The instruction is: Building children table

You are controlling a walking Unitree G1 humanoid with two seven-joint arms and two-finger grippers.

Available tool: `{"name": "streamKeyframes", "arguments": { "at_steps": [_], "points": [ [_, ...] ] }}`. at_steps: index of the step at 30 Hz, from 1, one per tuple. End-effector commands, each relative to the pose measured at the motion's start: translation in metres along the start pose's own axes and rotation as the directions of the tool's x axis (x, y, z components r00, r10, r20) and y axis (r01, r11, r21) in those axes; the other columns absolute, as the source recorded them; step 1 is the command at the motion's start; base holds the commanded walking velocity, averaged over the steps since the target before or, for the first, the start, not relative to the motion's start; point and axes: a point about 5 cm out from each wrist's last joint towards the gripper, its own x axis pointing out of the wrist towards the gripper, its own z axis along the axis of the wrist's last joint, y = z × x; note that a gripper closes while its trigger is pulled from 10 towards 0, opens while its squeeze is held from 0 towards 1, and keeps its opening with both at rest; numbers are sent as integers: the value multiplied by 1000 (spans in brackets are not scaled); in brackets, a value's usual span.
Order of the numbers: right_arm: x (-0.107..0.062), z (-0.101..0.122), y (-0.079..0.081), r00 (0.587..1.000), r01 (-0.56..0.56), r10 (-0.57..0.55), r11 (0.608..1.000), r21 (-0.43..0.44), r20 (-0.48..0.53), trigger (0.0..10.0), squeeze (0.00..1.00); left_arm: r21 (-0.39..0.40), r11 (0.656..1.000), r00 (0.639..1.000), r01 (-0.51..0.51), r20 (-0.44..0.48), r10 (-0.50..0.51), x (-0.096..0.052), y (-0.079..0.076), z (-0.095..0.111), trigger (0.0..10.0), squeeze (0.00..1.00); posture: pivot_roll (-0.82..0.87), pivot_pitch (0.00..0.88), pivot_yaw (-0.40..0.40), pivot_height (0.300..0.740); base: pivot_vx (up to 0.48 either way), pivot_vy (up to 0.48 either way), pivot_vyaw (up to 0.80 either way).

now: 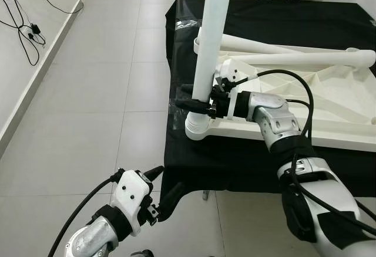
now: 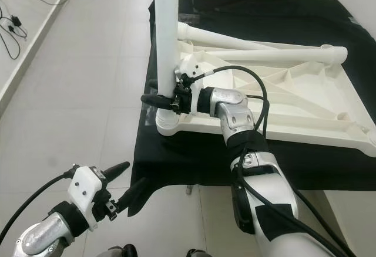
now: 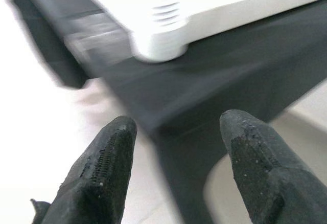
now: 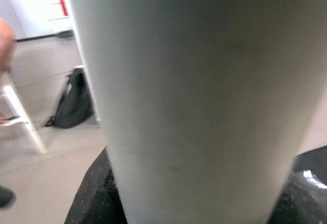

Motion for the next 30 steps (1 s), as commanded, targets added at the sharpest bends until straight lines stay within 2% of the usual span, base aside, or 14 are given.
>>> {"name": "streamKeyframes", "arguments": {
  "at_steps": [1,6,8,9,11,13,14,15,16,19,20,26,27,30],
  "points": [
    [-17,-46,12,982,134,-119,986,96,-145,0,0,38,995,996,-88,-32,89,-8,0,-4,10000,0,60,162,-57,740,0,0,0],
    [-24,-57,17,969,193,-173,976,105,-176,0,0,51,992,992,-116,-37,118,-11,1,-5,10000,0,60,164,-60,740,0,0,0],
    [-31,-84,45,889,421,-375,895,146,-265,0,0,57,989,990,-134,-38,137,-16,2,-6,10000,0,48,178,-54,740,0,0,0],
    [-40,-97,68,777,601,-534,787,138,-333,0,0,52,990,991,-130,-35,132,-19,2,-8,10000,0,29,169,-38,740,0,0,0],
    [-40,-97,68,777,601,-534,787,138,-333,0,0,52,990,991,-130,-35,132,-19,2,-8,10000,0,29,169,-38,740,0,0,0],
    [-47,-99,77,610,772,-701,631,78,-368,0,0,22,995,995,-94,-16,94,-16,1,-11,10000,0,31,150,-28,740,0,0,0],
    [-47,-99,77,610,772,-701,631,78,-368,0,0,22,995,995,-94,-16,94,-16,1,-11,10000,0,31,150,-28,740,0,0,0],
    [-39,-94,67,611,769,-708,637,55,-355,6314,0,14,998,998,-60,-4,60,-12,0,-12,10000,0,39,147,-28,740,0,0,0],
    [-32,-88,58,623,763,-710,644,57,-328,10000,0,6,999,999,-36,6,36,-8,-1,-13,10000,0,50,146,-32,740,0,0,0],
    [-27,-83,50,639,751,-704,658,52,-310,10000,0,-2,1000,1000,-27,12,27,-4,-1,-13,10000,0,54,149,-34,740,0,0,0],
    [-22,-76,42,686,716,-679,694,73,-263,10000,1000,-1,1000,1000,-22,15,22,-1,-1,-13,10000,0,61,148,-37,740,0,0,0],
    [-14,-56,22,801,597,-583,795,108,-133,10000,1000,14,1000,1000,-22,15,22,4,-1,-13,10000,0,72,149,-45,740,0,0,0],
    [-9,-42,14,881,474,-471,874,112,-48,10000,0,13,1000,1000,-19,12,19,6,-2,-13,10000,0,77,149,-46,740,0,0,0],
    [-7,-25,11,960,277,-280,957,85,23,10000,0,13,1000,1000,-15,8,14,8,-4,-14,10000,0,96,150,-56,740,0,0,0]
  ]
}}
